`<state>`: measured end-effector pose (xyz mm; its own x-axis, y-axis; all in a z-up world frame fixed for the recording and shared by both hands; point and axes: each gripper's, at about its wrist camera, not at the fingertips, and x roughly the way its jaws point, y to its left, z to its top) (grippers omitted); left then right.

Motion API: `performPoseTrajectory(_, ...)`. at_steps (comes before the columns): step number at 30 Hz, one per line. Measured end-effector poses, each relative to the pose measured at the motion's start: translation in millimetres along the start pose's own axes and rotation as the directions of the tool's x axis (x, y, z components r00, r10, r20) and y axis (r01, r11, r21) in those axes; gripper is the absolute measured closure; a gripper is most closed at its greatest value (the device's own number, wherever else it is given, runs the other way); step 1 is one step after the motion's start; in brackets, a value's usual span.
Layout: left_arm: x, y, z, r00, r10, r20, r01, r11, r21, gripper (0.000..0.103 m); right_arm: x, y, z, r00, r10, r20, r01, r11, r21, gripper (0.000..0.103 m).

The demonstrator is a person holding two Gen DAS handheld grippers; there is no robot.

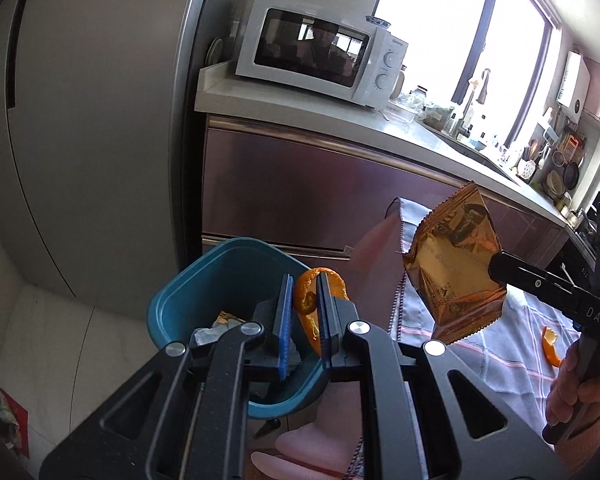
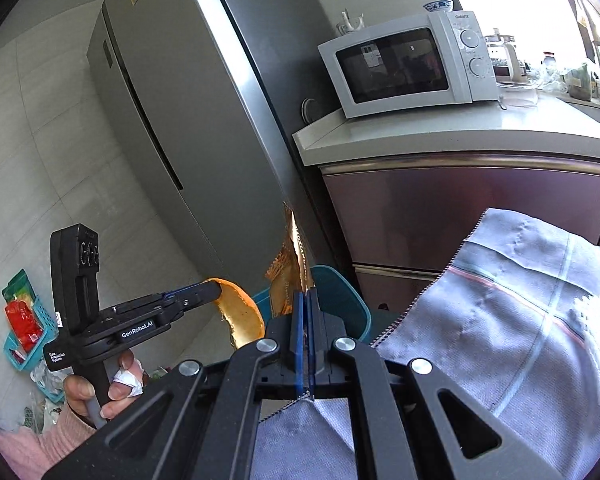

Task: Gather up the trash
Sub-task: 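Carry the orange peel and gold wrapper over the teal bin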

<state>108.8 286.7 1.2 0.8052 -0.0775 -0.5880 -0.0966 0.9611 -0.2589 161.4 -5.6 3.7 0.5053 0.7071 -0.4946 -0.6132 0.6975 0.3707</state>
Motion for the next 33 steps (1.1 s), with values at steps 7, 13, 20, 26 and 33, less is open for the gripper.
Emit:
performPoseTrajectory(7, 25.2, 6.6, 2.1, 0.999, 0.032, -0.033, -0.033, 0.999, -0.011, 0.091, 36.2, 5.6, 2.5, 0.999, -0.004, -0.050, 0.003, 1.000, -0.017, 0.102)
performPoseTrajectory(13, 45.0, 10.4, 1.1, 0.997, 0.053, -0.060, -0.054, 0.998, -0.011, 0.091, 65.7, 11.1, 1.4, 0.995, -0.017, -0.095, 0.014, 0.999, -0.031, 0.102)
performPoseTrajectory(20, 63.6, 11.0, -1.6, 0.994, 0.073, -0.078, -0.073, 0.997, -0.003, 0.091, 90.8, 12.4, -2.2, 0.990, -0.032, -0.139, 0.026, 0.999, -0.042, 0.102)
performPoseTrajectory(26, 71.7, 11.1, -4.5, 0.993, 0.083, -0.082, -0.083, 0.997, 0.001, 0.091, 99.5, 9.7, -5.3, 0.988, -0.036, -0.152, 0.030, 0.999, -0.041, 0.102)
performPoseTrajectory(33, 78.2, 12.4, -9.8, 0.991, 0.095, -0.092, -0.095, 0.995, 0.000, 0.091, 107.4, 8.0, -5.6, 0.985, -0.048, -0.165, 0.042, 0.998, -0.040, 0.102)
